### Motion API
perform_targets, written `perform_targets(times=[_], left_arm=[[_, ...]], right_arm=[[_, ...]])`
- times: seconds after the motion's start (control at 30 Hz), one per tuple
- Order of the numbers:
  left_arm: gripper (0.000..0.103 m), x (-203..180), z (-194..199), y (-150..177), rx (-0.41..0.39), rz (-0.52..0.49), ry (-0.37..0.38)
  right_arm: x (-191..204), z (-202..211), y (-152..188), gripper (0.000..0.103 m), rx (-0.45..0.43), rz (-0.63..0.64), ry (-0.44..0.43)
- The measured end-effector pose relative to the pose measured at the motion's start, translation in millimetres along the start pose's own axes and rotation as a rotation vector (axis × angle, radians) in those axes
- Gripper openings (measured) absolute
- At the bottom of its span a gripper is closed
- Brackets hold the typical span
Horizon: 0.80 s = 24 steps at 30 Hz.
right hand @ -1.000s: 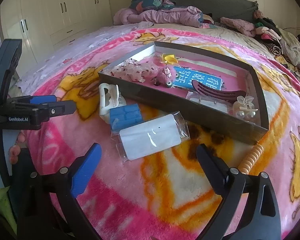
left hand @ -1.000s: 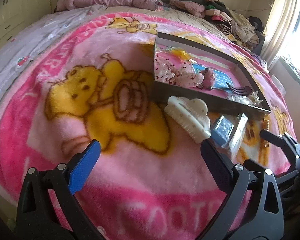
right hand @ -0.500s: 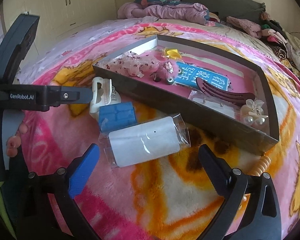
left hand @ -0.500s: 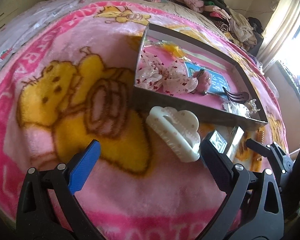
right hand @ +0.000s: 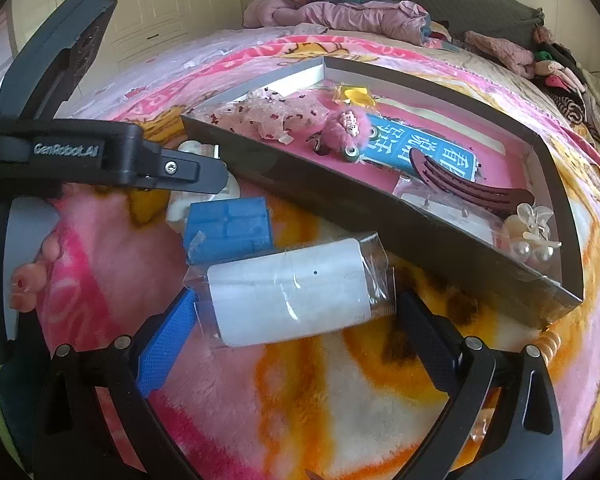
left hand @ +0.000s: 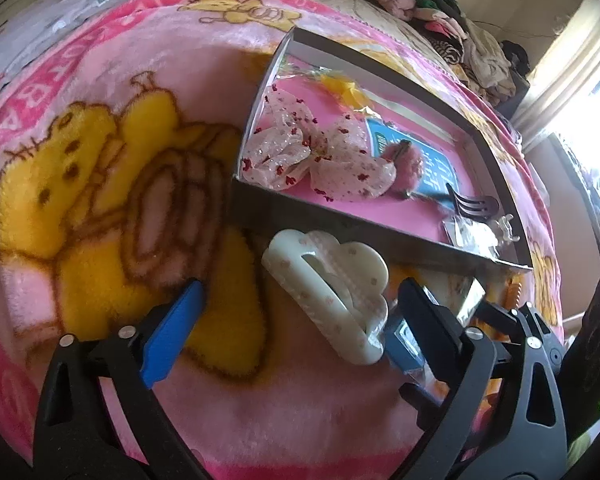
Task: Organize jewelry
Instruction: 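Grasp the white cloud claw clip with the left tool while the right grasps the bagged white item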
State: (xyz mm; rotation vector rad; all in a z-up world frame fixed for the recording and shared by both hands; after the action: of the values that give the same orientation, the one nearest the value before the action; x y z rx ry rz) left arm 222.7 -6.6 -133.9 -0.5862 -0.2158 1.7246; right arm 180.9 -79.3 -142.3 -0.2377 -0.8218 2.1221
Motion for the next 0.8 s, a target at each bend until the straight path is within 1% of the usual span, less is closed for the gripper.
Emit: perform_targets(times=[0.03, 0.1, 0.23, 0.3, 0.37, 0.47, 0.8], left_arm=[[0.083, -0.2, -0.6, -1.3, -0.001, -0.001, -0.003], [0.075, -1.7, -0.7, -2.9, -0.006, -0.005, -0.008], [0.063, -5.7, -1.9, -4.2, -0.007, -0.016, -0.012], [0.055, -10.2, -1.7, -3.9, -0.010, -0.029, -0.008], [0.055, -12.4, -2.4, -4.7, -0.014, -0.045, -0.019], [0.054, -13.0, -2.6, -5.0, -0.020, -0.056, -0.019], [0.054, -6.8, 8.7, 1.1, -0.051, -0.082, -0.028]], right_arm=[[-0.7, -0.7, 0.1, 0.097, -0.001, 0.000, 0.000], [-1.9, -2.1, -0.1, 0.097, -0.003, -0.003, -0.003], [-3.6, -1.9, -0.8, 0.097, -0.014, -0.004, -0.011], [-4.6, -1.4, -1.3, 0.096, -0.020, -0.007, -0.014], [-4.7, 0.3, -1.1, 0.090, -0.026, -0.007, -0.012], [-6.2, 5.4, 3.0, 0.084, -0.032, -0.006, -0.005], [-6.8, 20.8, 7.5, 0.083, -0.050, -0.029, -0.011]])
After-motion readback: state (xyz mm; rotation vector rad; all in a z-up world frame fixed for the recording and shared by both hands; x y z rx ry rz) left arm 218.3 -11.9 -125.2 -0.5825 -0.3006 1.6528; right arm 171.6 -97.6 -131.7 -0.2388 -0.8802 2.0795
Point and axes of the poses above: each gripper's, at about its wrist camera, not at the fingertips, and z roughly against the way its jaws point, x to its left, y to its underside, the point moved 9 cm from there along -z, roughly the way its jaws point, and after that the axes turned 5 degrees about -y, right-handed, at the moved point
